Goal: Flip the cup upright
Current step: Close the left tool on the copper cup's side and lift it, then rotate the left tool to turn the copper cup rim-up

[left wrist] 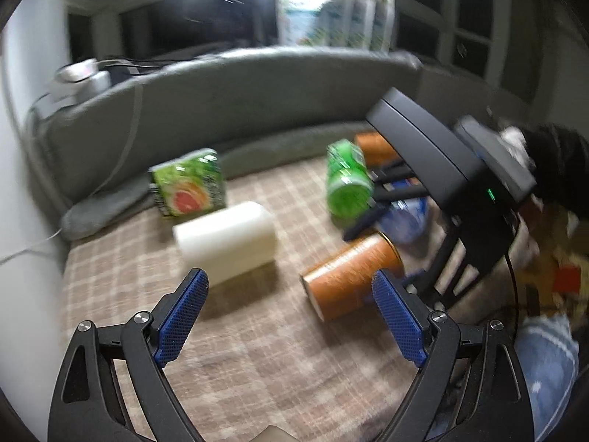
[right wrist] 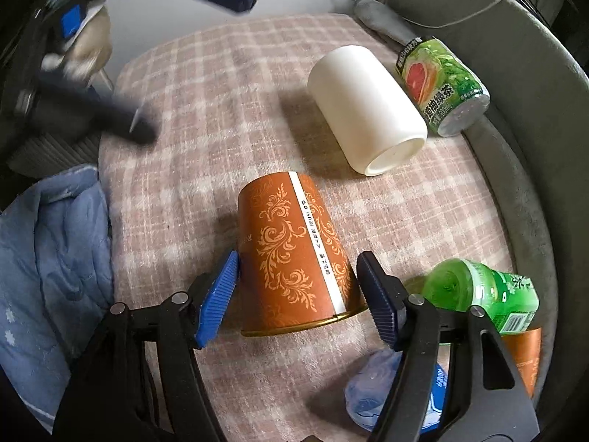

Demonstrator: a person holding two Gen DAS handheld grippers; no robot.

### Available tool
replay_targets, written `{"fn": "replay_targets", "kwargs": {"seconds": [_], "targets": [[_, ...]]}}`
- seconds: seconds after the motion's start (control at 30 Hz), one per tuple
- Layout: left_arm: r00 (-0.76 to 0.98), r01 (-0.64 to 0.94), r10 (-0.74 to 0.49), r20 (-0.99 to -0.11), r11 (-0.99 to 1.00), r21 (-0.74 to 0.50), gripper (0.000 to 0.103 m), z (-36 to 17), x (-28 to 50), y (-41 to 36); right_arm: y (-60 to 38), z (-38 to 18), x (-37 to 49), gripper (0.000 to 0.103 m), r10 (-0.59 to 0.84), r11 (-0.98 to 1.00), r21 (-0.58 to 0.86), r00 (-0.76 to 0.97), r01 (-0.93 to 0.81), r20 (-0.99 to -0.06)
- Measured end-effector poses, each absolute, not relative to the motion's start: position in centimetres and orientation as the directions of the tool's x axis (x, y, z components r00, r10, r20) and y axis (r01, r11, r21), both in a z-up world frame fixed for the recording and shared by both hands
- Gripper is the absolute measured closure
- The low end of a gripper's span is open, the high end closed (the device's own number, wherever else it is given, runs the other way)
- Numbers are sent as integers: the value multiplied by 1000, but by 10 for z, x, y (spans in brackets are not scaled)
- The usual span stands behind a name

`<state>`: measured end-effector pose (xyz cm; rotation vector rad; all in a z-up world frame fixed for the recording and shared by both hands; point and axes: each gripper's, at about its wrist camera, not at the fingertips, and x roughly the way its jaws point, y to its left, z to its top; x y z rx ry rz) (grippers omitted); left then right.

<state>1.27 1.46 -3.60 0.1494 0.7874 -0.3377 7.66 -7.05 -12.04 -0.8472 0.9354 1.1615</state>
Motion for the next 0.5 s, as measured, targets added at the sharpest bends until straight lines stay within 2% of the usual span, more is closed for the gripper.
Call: {"fn": "replay_targets", "kwargs": {"seconds": [0.07,0.33,0.5], "targets": [[632,402,-244,-736,915,42,12,-36,13,5,-75,-114,76,27,385,215,-57,139,-975,-912],[517,634,-282,-808,760,140,12,-38,22,-41,-161,-67,75,25,549,456,37,248,-889,-798],[431,748,-228,-873,631,205,12,-55,37,-76,-217,-54,64,24,573,597,97,340,-796,-746]]}}
